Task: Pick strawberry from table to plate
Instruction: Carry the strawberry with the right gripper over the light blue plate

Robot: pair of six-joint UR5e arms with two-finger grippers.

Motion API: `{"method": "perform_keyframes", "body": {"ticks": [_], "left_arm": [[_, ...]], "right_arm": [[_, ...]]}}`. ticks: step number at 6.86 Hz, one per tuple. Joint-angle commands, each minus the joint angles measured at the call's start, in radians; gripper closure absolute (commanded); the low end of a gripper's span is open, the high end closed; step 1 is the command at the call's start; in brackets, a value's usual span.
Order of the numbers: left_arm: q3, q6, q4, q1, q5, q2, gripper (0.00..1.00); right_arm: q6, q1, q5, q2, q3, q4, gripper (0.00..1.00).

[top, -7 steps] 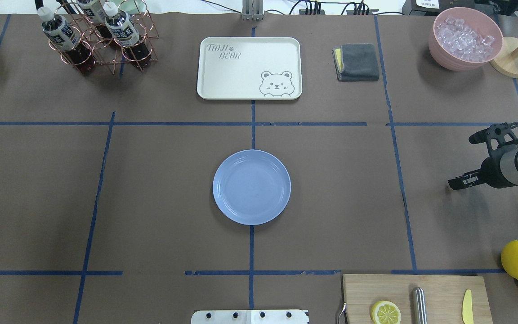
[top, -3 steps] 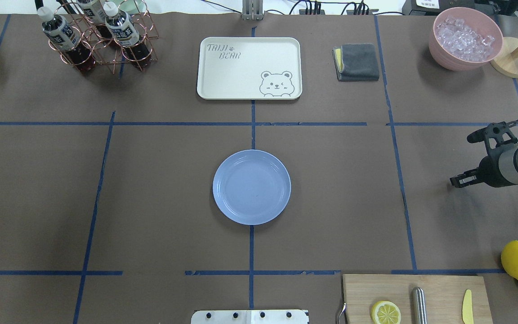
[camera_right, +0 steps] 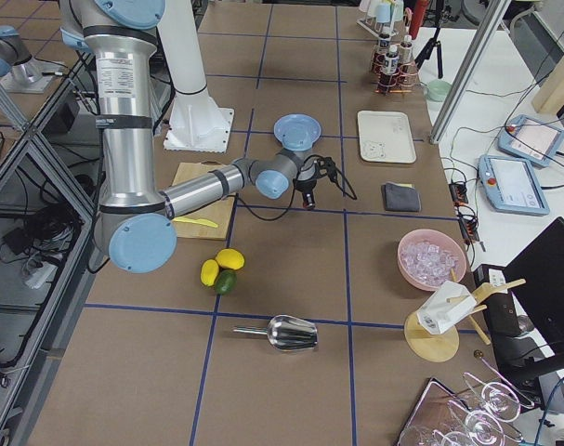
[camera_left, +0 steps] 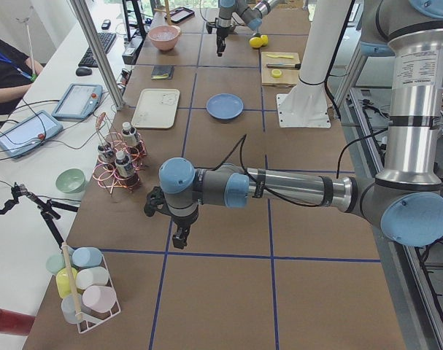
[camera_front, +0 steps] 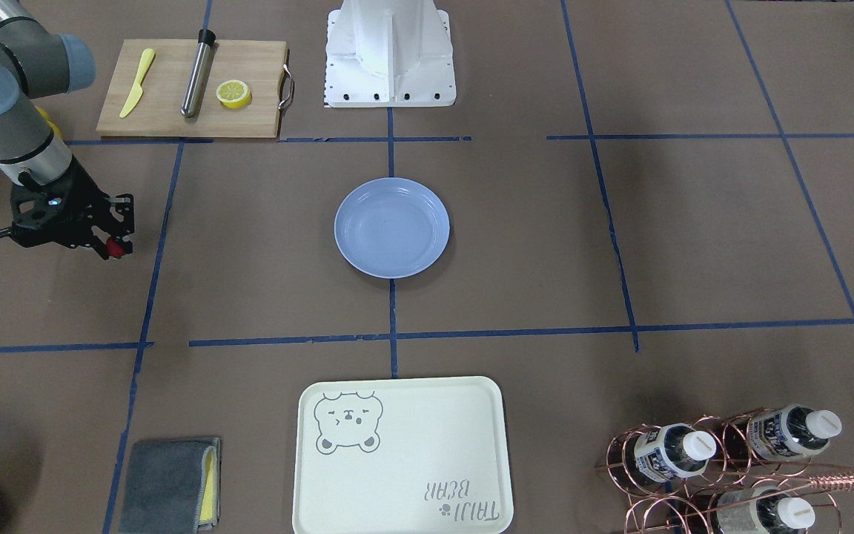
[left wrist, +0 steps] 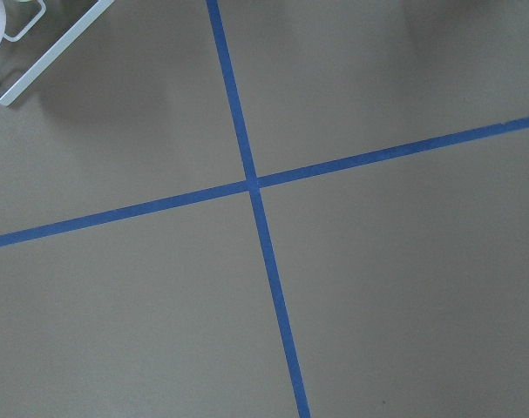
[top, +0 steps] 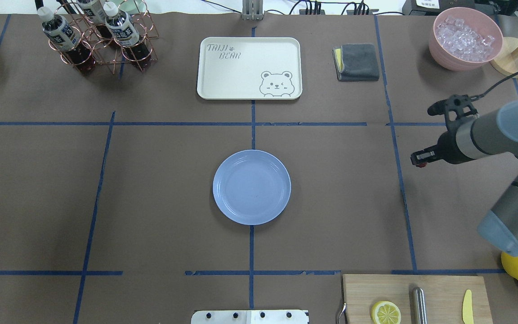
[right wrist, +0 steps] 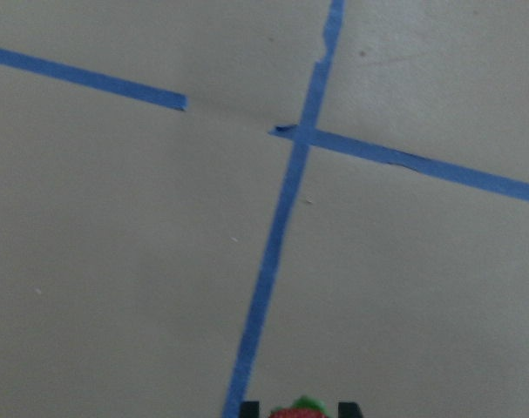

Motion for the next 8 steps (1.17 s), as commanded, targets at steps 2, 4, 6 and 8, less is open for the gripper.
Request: {"method": "perform_keyframes", "body": {"ticks": [2,4,6,8], "left_arm": [[-0.002,0.0,0.0,0.002,0.0,0.0,0.0],[-0.003,0.0,0.0,0.002,0.0,-0.003,0.0],[-0.011,0.0,0.0,0.0,-0.002,-0.002,0.0],[-0.011,0.0,0.0,0.0,0.0,-0.002,0.0]], "right_arm": [[0.192,-0.097,-0.02,0.357,0.0,-0.328,1.0],[0.327,-0.195,-0.136,0.521,-0.099,-0.373,1.0],[0.436,-0.294,-0.256,0.687,-0.309,-0.372,1.0],[0.501,-0.355,-0.305,0.763,-0.41,-0.367,1.0]]}}
